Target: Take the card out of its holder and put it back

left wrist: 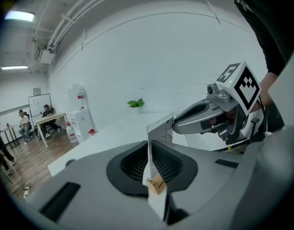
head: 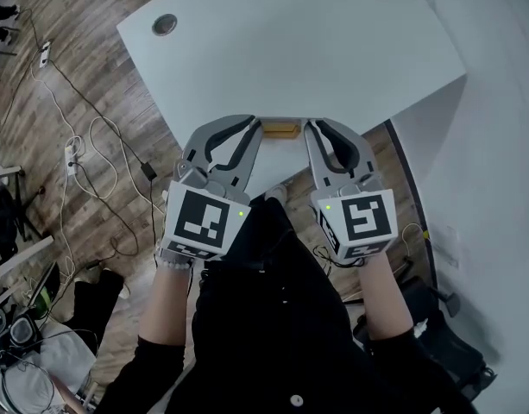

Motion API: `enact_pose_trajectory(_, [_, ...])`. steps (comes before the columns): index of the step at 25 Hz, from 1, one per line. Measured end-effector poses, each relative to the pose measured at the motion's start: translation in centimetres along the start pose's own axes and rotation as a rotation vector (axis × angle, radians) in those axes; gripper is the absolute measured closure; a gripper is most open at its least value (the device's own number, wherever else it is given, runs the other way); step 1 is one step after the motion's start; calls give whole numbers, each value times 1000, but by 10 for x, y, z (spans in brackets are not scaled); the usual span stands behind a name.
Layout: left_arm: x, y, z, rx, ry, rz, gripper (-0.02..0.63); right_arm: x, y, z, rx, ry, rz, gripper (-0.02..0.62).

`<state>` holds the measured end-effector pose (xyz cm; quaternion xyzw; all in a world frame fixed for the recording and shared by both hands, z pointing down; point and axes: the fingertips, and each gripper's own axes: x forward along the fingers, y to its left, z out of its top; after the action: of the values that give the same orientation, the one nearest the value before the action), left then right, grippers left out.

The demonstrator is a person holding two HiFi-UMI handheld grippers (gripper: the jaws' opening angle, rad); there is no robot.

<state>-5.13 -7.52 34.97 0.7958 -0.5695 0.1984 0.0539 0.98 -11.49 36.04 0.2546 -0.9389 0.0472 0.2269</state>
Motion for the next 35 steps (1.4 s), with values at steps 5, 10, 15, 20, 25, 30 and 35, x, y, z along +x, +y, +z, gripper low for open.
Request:
enact_pose_trajectory(5, [1, -1, -4, -10, 8, -2, 571, 1, 1, -5, 1, 16, 3, 522])
enact_pose_trajectory(10, [2, -1, -6, -24, 0, -5, 569, 2, 1, -9, 3, 22, -1, 522])
enact_pose_trajectory(15, [3, -3, -7, -20, 0, -12, 571, 4, -1, -10, 0, 30, -10, 522])
enact_pose_trajectory(20, [4, -8, -7, -19, 6, -15, 571, 0, -2, -13, -1, 37, -12, 522])
enact_pose_trajectory(25, [4, -7, -12, -23, 18, -15, 571, 3, 0, -15, -7, 46, -8, 522])
enact_pose_trajectory(30, [6, -6, -18, -32, 29, -11, 571, 6, 1, -18, -11, 49, -4, 522])
enact_pose_trajectory(35, [13, -2, -25, -37, 44, -9, 571, 14, -1, -22, -18, 59, -1, 522])
